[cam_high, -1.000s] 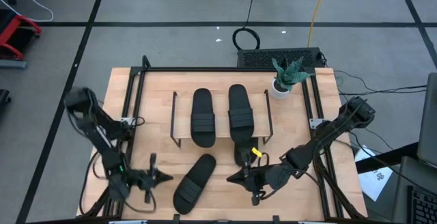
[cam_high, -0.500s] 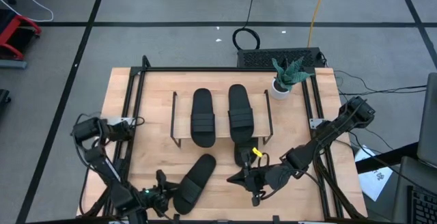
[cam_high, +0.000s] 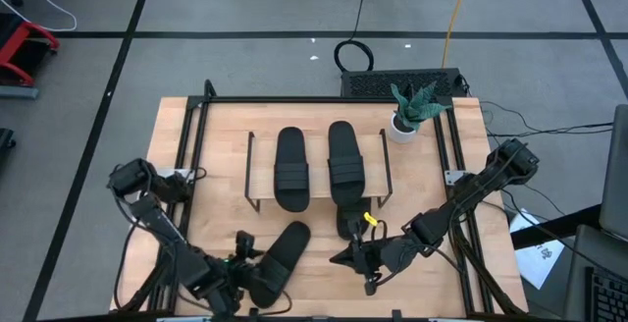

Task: Pick and place slides into the shelf
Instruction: Put the black slide under the shelf

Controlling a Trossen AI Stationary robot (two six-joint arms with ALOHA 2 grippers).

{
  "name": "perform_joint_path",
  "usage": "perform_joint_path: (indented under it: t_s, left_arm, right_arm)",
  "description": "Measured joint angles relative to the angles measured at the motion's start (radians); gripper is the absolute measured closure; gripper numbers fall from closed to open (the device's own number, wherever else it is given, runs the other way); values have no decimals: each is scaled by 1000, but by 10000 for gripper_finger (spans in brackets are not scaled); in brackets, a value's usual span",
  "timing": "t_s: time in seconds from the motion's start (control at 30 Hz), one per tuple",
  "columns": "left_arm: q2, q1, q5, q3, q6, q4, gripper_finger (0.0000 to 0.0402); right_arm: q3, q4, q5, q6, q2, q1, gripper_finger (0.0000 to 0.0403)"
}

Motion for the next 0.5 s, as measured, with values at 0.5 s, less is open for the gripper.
perform_joint_path:
  t_s: [0.5]
  left_arm:
    - [-2, 52, 140, 3, 33, 72, 231]
  right_arm:
    - [-61, 91, 0, -3, 0, 3, 403]
